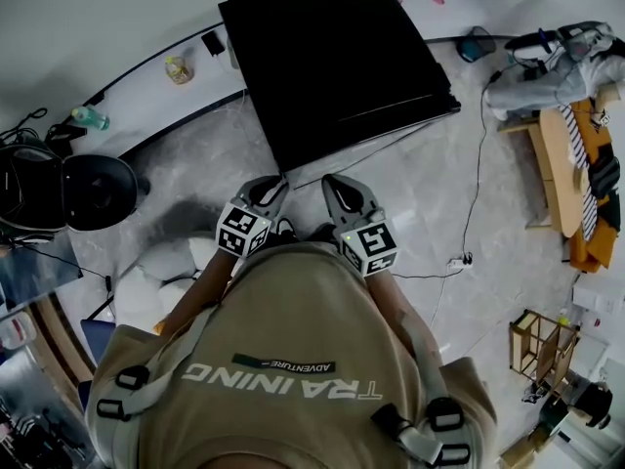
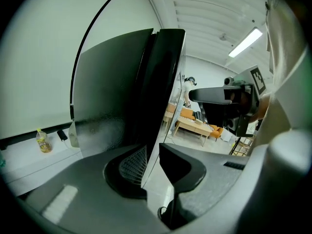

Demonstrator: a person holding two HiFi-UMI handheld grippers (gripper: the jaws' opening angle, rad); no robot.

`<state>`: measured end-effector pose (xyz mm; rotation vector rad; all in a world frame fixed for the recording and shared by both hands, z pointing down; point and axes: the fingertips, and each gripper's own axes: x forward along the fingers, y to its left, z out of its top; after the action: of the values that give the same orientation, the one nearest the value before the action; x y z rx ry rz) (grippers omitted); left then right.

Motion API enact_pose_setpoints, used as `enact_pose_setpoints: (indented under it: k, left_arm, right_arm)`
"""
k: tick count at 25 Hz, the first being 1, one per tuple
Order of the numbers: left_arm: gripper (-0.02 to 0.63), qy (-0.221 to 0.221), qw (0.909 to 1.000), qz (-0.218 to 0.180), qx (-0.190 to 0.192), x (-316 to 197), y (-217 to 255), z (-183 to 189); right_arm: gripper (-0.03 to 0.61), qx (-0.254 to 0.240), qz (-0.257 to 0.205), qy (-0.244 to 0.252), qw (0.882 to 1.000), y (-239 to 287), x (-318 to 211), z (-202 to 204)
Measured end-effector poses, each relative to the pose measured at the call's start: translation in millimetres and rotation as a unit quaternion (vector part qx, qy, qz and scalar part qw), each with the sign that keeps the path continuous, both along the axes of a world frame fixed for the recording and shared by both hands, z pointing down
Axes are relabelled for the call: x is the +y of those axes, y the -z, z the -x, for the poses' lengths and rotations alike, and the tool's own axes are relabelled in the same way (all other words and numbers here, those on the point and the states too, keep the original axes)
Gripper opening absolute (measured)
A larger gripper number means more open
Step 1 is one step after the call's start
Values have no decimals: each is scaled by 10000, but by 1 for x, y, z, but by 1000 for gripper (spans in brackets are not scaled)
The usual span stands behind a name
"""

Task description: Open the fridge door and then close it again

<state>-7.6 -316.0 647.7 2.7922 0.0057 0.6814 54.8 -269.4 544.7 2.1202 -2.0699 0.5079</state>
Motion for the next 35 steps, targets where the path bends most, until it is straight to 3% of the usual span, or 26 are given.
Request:
enact_pose_setpoints:
  k: [11, 16, 21, 35]
  left_arm:
    - [63, 52, 9998, -131, -150, -4, -2, -9]
    - [51, -32, 9982, -550, -229, -2, -3, -7]
    - [44, -225, 9973, -649, -244, -2, -1, -7]
    - [44, 394, 9955, -731, -455, 0, -2, -6]
  right_arm:
    - [-5, -30, 24, 143, 9999, -3, -7, 7]
    - [-5, -67, 44, 119, 9999, -7, -4, 13]
    - [-5, -124, 65, 107, 9998, -11, 2, 23]
    - [-5, -143, 64, 156, 9998, -13, 31, 23]
